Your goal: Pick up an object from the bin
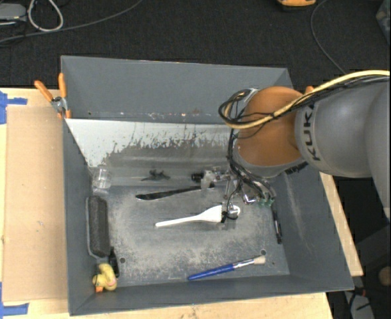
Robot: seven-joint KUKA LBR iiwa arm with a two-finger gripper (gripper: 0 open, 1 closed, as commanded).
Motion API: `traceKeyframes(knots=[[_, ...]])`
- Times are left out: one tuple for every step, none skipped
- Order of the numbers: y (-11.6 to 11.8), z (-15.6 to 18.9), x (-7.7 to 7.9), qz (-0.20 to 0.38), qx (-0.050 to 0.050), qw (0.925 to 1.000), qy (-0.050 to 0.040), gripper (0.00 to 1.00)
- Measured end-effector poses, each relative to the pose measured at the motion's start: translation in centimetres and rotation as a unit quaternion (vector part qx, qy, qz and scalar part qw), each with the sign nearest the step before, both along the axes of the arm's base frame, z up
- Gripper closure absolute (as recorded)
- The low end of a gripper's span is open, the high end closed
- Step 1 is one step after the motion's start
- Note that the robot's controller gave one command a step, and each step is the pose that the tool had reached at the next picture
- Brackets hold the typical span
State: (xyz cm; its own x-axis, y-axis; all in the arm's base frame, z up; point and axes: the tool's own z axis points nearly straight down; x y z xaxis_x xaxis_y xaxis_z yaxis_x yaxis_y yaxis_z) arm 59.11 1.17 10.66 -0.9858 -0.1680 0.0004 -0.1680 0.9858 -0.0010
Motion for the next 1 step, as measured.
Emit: traceKeyframes(knots=[[2.80, -0.92, -2.13, -0.028, 0.003, 0.9996, 0.0045, 0.00]])
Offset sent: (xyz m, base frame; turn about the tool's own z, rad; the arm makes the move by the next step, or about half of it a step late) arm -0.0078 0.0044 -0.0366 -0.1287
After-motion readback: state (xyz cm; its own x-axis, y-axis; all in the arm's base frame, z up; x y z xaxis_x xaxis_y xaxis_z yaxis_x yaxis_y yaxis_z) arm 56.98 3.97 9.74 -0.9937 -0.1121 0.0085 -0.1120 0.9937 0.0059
